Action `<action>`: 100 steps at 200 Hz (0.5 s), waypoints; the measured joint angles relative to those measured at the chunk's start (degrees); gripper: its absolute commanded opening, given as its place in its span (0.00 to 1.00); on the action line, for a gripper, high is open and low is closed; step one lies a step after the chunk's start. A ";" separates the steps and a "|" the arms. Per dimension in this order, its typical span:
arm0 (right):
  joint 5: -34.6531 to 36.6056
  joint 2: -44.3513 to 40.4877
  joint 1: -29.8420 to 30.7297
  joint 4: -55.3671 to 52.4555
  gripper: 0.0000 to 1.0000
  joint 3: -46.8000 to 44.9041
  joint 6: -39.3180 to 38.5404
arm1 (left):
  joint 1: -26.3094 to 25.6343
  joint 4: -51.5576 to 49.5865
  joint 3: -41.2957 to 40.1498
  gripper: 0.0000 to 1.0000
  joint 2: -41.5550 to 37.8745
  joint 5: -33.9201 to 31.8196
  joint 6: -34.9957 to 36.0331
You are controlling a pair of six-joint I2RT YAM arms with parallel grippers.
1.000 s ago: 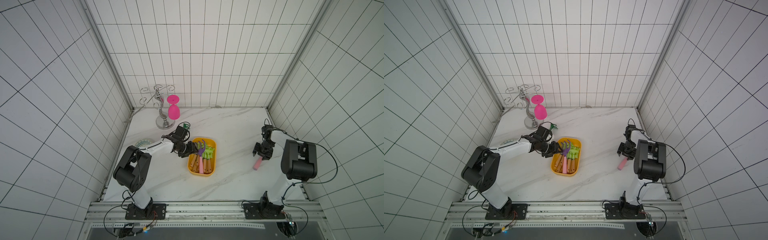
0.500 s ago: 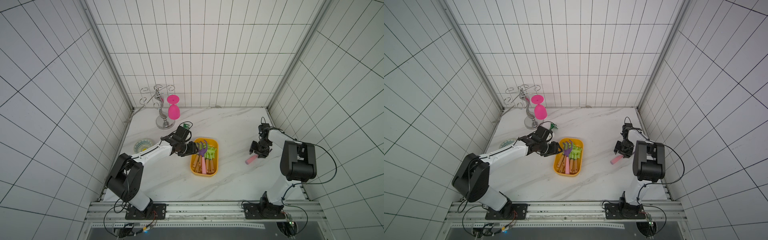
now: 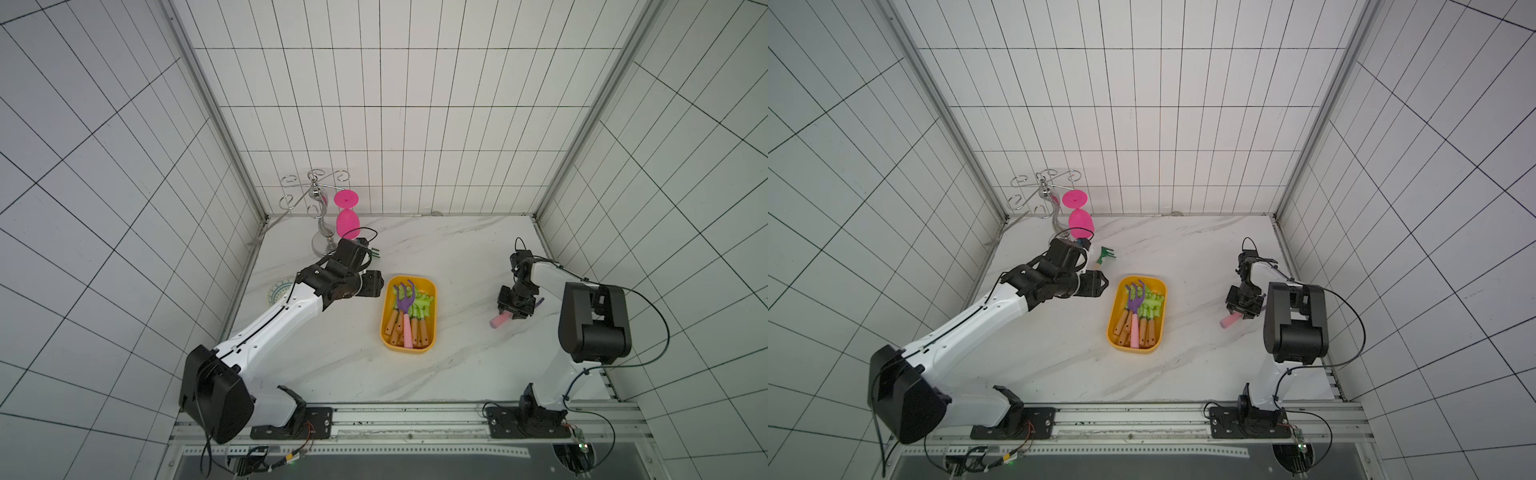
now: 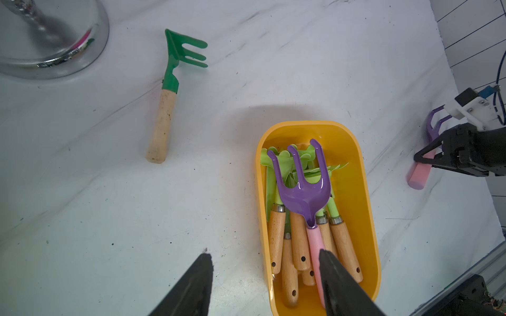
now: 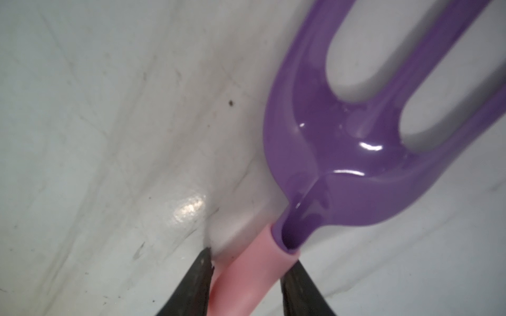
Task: Put the rake into the storage box
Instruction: Pick up the rake at the center of the board.
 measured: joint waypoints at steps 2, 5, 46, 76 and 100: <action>0.04 0.00 0.02 0.00 0.38 0.00 0.07 | -0.07 -0.04 0.02 0.64 -0.09 -0.15 0.20; 0.17 0.00 0.02 0.00 0.37 0.00 0.33 | -0.15 -0.15 0.11 0.63 -0.22 -0.26 0.35; 1.55 -0.09 0.66 -0.13 0.21 0.00 2.16 | -3.15 -0.76 0.79 0.64 -0.28 -1.75 3.56; 1.49 -1.36 2.99 0.28 0.12 -0.94 2.99 | -8.41 -0.79 1.64 0.64 0.72 -2.32 7.04; 1.25 -4.72 6.08 -0.13 0.07 -1.60 3.61 | -12.07 0.13 2.14 0.64 2.47 -1.38 8.98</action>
